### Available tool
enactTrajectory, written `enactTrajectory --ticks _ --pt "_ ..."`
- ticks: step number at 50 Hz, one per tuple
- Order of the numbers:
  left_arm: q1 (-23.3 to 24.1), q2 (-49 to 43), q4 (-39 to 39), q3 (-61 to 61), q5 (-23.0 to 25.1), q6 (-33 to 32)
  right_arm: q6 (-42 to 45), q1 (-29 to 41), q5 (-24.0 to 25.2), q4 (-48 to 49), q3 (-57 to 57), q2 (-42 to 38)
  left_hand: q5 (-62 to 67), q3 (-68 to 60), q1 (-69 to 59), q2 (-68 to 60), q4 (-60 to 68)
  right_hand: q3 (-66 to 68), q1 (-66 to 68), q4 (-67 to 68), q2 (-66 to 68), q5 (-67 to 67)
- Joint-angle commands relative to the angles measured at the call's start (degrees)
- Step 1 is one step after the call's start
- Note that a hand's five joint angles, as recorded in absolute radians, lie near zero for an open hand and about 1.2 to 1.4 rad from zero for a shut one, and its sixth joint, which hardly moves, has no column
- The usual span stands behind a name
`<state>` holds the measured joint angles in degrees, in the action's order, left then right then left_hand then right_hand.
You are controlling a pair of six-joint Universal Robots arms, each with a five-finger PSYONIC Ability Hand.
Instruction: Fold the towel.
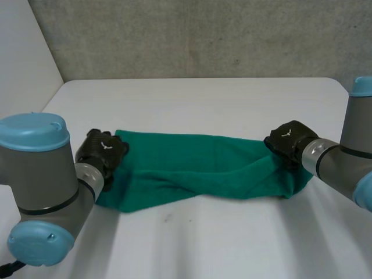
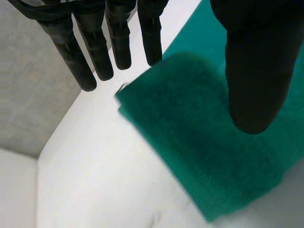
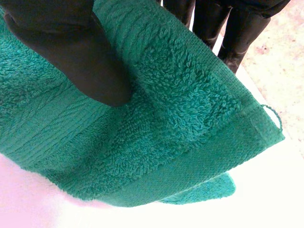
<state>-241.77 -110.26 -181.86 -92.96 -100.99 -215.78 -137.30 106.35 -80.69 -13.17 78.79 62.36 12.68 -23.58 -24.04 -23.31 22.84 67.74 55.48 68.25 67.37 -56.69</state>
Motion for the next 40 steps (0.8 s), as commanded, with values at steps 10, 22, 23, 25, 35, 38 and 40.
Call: enactTrajectory --ticks 10,22,23,25,35,38,40 --pt "-1.2 -2.2 0.5 0.1 1.3 0.6 0.1 0.0 -0.1 -0.1 -0.6 -2.1 56.1 -55.2 -54.8 -55.5 56.0 12.3 24.5 11.7 12.6 -13.3" --pt "-1.2 8.9 3.8 -1.0 2.7 -0.1 6.9 -0.6 -0.2 -19.3 -1.9 7.8 57.3 -56.4 -56.0 -56.7 57.2 12.3 24.5 11.7 12.6 -13.3" --pt "-1.4 10.6 6.0 -1.5 2.8 -0.3 9.0 -1.8 -0.2 -23.4 -2.2 8.9 57.3 -56.4 -56.0 -56.7 57.2 12.3 24.5 11.7 12.6 -13.3" --pt "-2.7 13.4 13.4 -2.6 3.1 -2.1 10.0 -2.5 -0.2 -25.0 -2.2 9.4 57.3 -56.4 -56.0 -56.7 57.2 12.3 24.5 11.7 12.6 -13.3" --pt "-6.9 11.1 11.6 -5.7 4.8 -3.6 14.0 -4.9 -0.5 -25.3 -0.9 7.8 57.3 -56.4 -56.0 -56.7 57.2 12.3 24.5 11.7 12.6 -13.3" --pt "-7.7 6.1 5.9 -4.7 5.0 -3.9 13.6 -4.5 -0.8 -23.6 -2.4 2.3 57.3 -56.4 -56.0 -56.7 57.2 12.3 24.5 11.7 12.6 -13.3" --pt "-7.7 3.6 2.2 -2.5 5.0 -4.0 12.9 -4.4 -1.6 -21.2 -5.1 -0.1 57.3 -56.4 -56.0 -56.7 57.2 12.3 24.5 11.7 12.6 -13.3"
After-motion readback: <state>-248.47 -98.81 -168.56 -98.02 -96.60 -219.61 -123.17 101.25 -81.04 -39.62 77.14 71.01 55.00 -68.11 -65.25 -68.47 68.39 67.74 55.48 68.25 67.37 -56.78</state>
